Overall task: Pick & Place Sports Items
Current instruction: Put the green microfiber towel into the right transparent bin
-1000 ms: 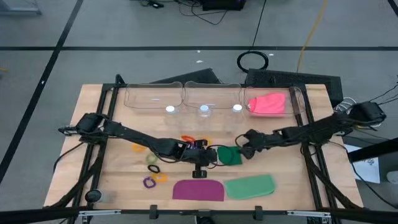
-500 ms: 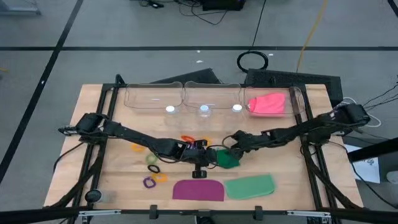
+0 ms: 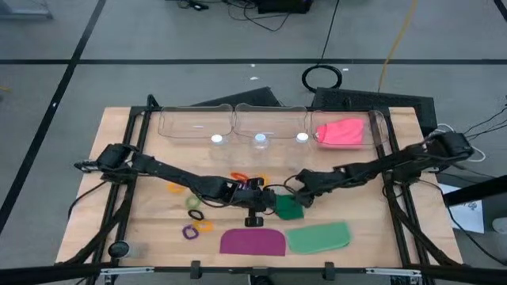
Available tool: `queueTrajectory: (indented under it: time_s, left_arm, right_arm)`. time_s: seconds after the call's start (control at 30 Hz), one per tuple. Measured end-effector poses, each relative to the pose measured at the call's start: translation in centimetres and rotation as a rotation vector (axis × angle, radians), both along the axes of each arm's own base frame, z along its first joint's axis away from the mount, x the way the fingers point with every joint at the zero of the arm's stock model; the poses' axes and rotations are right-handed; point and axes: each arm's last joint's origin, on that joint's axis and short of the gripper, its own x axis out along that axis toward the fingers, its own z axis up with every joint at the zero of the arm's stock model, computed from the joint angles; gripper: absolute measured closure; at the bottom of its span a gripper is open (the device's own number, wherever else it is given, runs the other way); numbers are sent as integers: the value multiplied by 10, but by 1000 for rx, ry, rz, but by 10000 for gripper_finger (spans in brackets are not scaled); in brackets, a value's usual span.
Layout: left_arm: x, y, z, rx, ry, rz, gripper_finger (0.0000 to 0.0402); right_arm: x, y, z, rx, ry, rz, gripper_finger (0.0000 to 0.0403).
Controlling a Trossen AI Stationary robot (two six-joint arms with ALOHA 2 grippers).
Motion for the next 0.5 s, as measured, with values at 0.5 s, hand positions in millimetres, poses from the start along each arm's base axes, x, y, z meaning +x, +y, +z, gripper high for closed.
queueTrajectory:
  time_s: [0.5]
  left_arm:
    - [0, 0, 0, -3, 0, 3, 392]
  right_arm:
    - [-7, -2, 0, -47, 52, 30, 304]
